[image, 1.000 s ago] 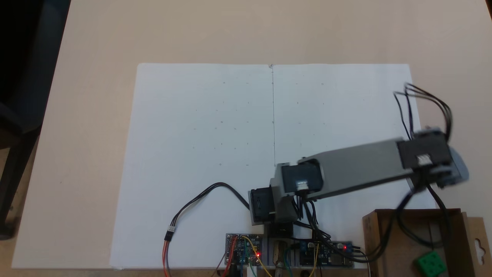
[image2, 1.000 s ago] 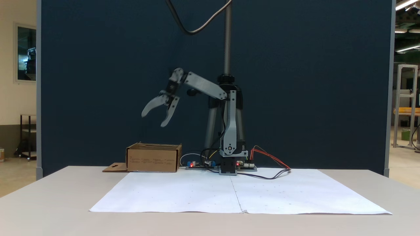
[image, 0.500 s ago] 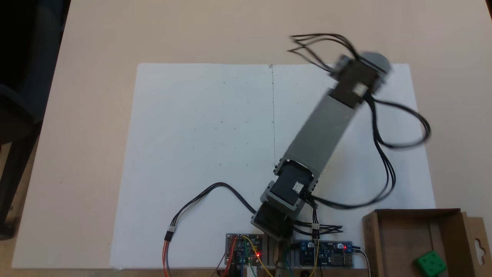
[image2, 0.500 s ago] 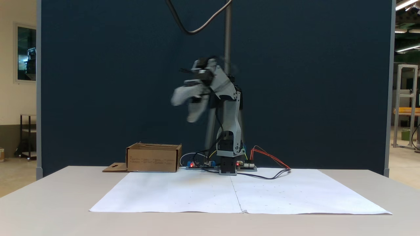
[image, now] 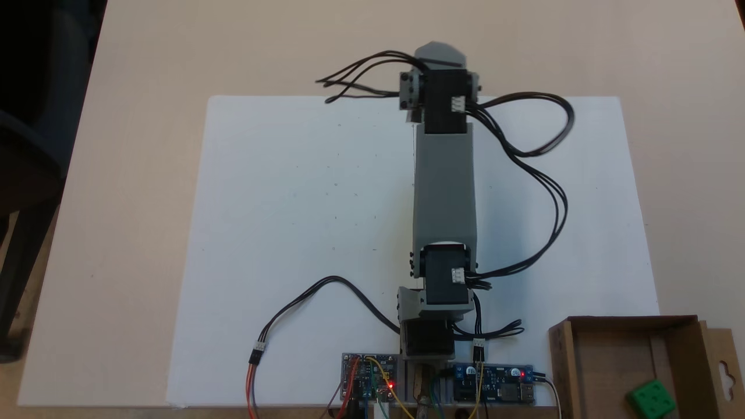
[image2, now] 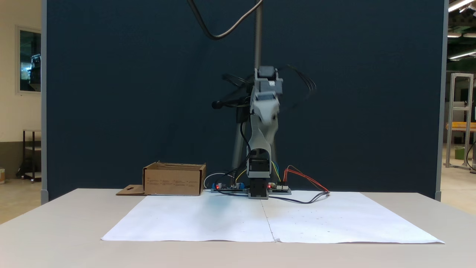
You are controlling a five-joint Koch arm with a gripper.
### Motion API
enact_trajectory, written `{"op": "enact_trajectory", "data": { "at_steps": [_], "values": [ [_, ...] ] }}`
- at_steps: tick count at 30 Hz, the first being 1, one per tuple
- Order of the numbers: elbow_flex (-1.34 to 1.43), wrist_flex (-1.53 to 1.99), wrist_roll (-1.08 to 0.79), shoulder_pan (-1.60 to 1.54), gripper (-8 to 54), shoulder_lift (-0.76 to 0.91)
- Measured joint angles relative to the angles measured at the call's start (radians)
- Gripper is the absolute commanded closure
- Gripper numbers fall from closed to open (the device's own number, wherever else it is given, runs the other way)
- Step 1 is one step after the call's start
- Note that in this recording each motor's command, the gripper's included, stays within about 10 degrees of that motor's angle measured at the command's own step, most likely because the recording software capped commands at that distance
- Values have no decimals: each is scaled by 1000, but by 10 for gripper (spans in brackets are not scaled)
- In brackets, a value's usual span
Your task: Grasp a green dice and put it in the bin.
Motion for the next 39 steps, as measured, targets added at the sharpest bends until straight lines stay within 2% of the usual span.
{"op": "enact_trajectory", "data": {
  "at_steps": [3, 6, 17, 31, 39],
  "values": [
    [170, -147, 3, -11, 17, 46],
    [465, -311, 3, -12, 18, 170],
    [877, -726, 3, 75, 10, 422],
    [1278, -1232, 0, 74, -3, 565],
    [1545, -1465, -91, 69, 4, 598]
  ]
}}
